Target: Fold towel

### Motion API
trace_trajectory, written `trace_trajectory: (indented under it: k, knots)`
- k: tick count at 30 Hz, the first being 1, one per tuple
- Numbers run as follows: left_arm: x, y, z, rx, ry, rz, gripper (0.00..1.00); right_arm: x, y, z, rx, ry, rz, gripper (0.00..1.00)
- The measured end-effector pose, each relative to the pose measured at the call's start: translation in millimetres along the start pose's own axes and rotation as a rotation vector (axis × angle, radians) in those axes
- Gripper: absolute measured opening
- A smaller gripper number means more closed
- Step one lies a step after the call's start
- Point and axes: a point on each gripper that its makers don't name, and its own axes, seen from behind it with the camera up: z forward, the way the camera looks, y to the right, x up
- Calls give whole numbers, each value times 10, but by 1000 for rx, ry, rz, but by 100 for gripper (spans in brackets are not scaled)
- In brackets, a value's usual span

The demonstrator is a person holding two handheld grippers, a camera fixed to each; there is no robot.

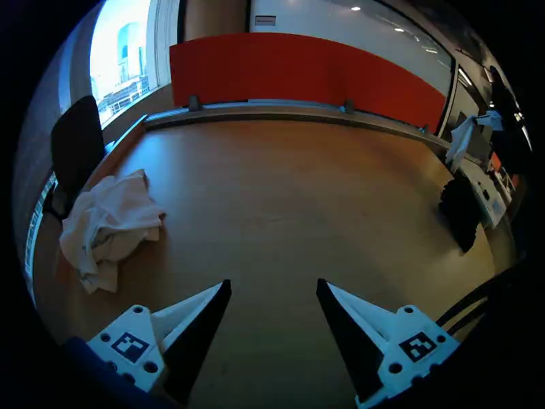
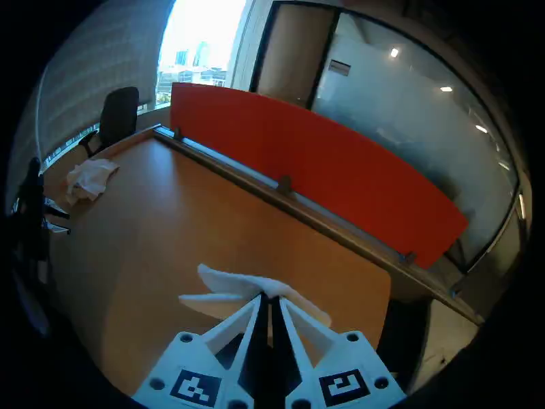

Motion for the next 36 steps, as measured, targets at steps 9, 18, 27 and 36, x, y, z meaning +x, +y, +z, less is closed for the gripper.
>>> trace_trajectory:
  k: [9, 18, 27, 36]
  knots:
    - [3, 48, -11, 3, -1, 5, 93, -122, 21, 54, 4, -13, 10, 5]
    - [2, 90, -18, 0, -2, 11, 93, -251, -21, 96, 13, -31, 14, 5]
    - [-9, 108, -21, -6, -4, 17, 93, -522, -86, -11, 11, -48, 52, 5]
    - [18, 181, -14, -25, 0, 31, 93, -899, -174, -215, -3, -81, 84, 5]
